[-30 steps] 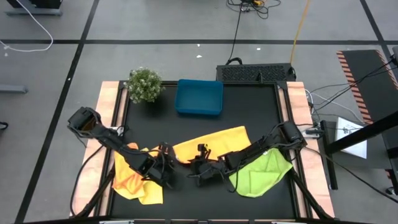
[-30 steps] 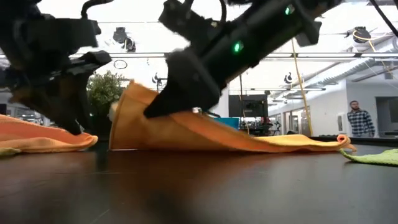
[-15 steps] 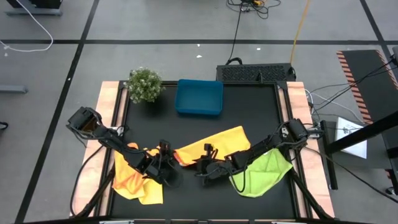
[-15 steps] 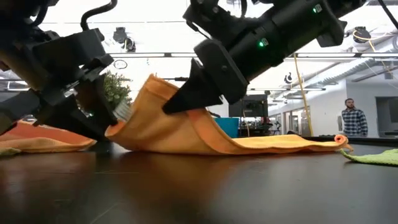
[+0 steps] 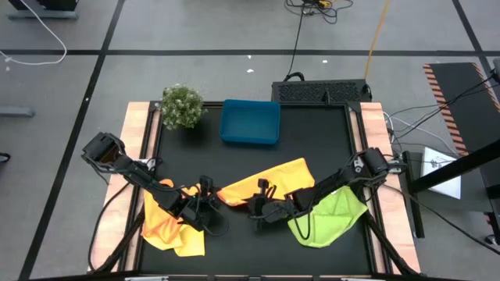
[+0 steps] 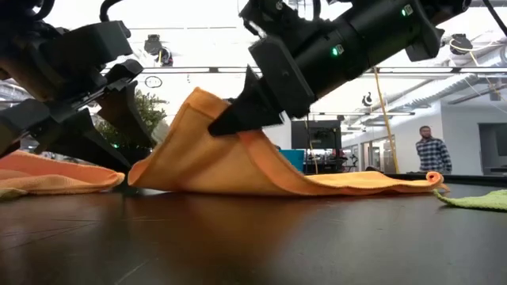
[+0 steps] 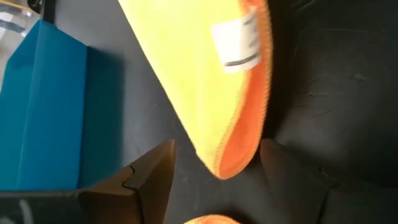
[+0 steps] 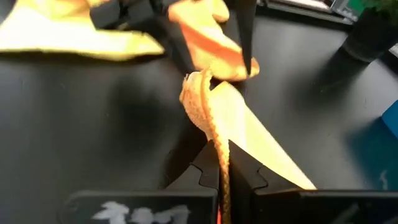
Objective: Fold microfiber towels
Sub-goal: Fold the right orange microfiber towel
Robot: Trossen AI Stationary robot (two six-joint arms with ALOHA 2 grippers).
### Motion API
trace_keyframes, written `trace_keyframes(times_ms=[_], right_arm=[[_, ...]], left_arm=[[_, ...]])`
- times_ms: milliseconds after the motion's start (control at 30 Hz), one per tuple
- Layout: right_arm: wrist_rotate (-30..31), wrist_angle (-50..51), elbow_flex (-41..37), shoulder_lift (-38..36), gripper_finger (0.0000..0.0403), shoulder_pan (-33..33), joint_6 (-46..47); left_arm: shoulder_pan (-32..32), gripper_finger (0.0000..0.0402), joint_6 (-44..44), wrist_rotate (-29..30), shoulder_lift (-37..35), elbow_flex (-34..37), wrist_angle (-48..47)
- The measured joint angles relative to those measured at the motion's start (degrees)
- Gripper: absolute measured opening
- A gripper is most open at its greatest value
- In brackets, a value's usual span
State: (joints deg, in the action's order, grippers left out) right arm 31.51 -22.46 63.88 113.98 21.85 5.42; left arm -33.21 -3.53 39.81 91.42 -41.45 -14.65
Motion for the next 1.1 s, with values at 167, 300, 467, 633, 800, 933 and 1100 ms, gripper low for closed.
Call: trace_keyframes(times_ms=[167, 300, 467, 633, 800, 933, 1100], right_arm=[[0.2, -0.7, 0.0, -1.0, 0.0, 0.0, 0.0], [0.3, -0.9, 0.0, -2.1, 0.0, 0.0, 0.1], [0.3, -1.0, 0.0, -2.3, 0.0, 0.0, 0.0], [0.2, -0.8, 0.0, -2.3, 0.0, 0.0, 0.5], [0.2, -0.8, 0.0, -2.3, 0.0, 0.0, 0.6], [0.2, -0.9, 0.0, -2.3, 0.0, 0.0, 0.6], [0.2, -0.9, 0.0, -2.3, 0.0, 0.0, 0.6]], left_arm=[[0.0, 0.0241, 0.5, -0.4, 0.0, 0.0, 1.1], [0.1, 0.0241, 0.7, -0.3, 1.6, 0.0, 1.9], [0.3, 0.0241, 0.9, 0.1, 2.4, 0.0, 3.3], [0.7, 0.0241, 0.4, -0.3, 3.6, 0.0, 3.0], [1.3, 0.0241, 0.0, -0.3, 5.2, 0.0, 3.7], [1.7, 0.0241, 0.3, -0.1, 6.0, 0.0, 4.5], [1.8, 0.0241, -0.1, 2.9, 6.2, 0.0, 4.3]])
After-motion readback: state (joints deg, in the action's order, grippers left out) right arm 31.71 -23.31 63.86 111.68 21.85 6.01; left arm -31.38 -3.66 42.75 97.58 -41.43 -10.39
